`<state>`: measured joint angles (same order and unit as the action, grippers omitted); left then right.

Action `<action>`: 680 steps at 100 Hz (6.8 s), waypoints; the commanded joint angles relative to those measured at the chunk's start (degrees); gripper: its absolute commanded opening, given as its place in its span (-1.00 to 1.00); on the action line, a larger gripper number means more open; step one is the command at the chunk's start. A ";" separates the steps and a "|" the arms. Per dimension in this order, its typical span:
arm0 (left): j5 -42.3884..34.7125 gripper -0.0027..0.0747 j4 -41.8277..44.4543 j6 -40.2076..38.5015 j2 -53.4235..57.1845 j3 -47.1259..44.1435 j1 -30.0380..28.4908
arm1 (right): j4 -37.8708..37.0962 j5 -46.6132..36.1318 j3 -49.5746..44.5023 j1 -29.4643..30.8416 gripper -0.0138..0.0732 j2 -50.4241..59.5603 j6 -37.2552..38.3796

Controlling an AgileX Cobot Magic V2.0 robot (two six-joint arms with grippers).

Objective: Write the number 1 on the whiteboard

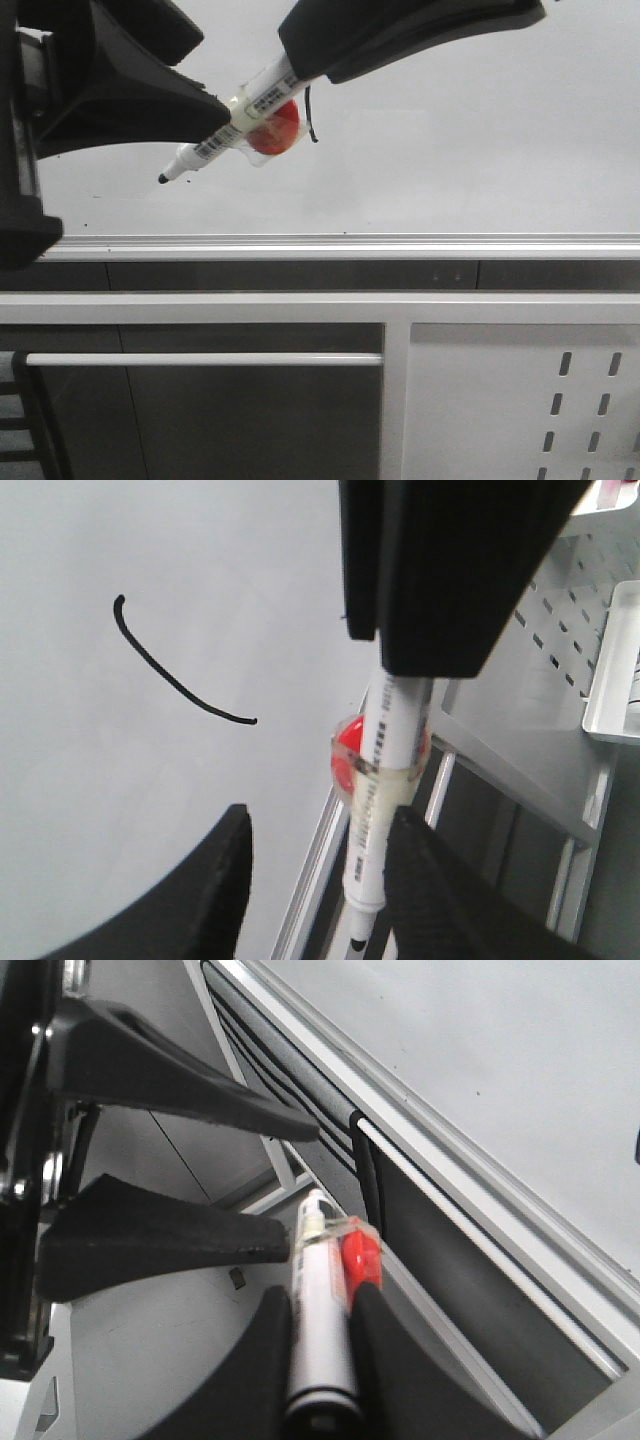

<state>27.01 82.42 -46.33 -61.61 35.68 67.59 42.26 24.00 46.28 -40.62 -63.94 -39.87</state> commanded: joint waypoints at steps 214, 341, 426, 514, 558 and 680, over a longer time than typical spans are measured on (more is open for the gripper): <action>2.03 -0.98 -0.09 -0.97 0.43 2.24 0.32 | 0.63 -1.65 4.13 -1.73 -0.84 1.38 -0.26; 45.65 -0.98 23.94 -91.98 -13.70 -8.16 17.96 | -13.20 2.48 -5.09 15.88 -0.86 29.38 0.12; 45.75 -0.98 24.27 -96.89 -18.34 -6.26 4.74 | -16.44 3.74 -7.45 15.88 -0.86 30.86 0.12; 40.00 -0.97 24.27 -93.96 -18.55 0.91 -0.64 | -16.44 1.87 -7.45 15.88 -0.86 30.86 0.12; 31.53 -0.97 24.27 -88.40 -18.55 4.02 -6.74 | -16.44 1.65 -7.45 15.88 -0.86 30.86 0.12; 28.75 -0.93 24.27 -81.34 -21.63 9.13 -10.52 | -16.44 0.14 -7.45 15.88 -0.86 30.86 0.12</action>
<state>51.50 99.86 -127.73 -84.47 42.36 57.91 25.35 28.59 37.49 -25.14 -33.07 -39.54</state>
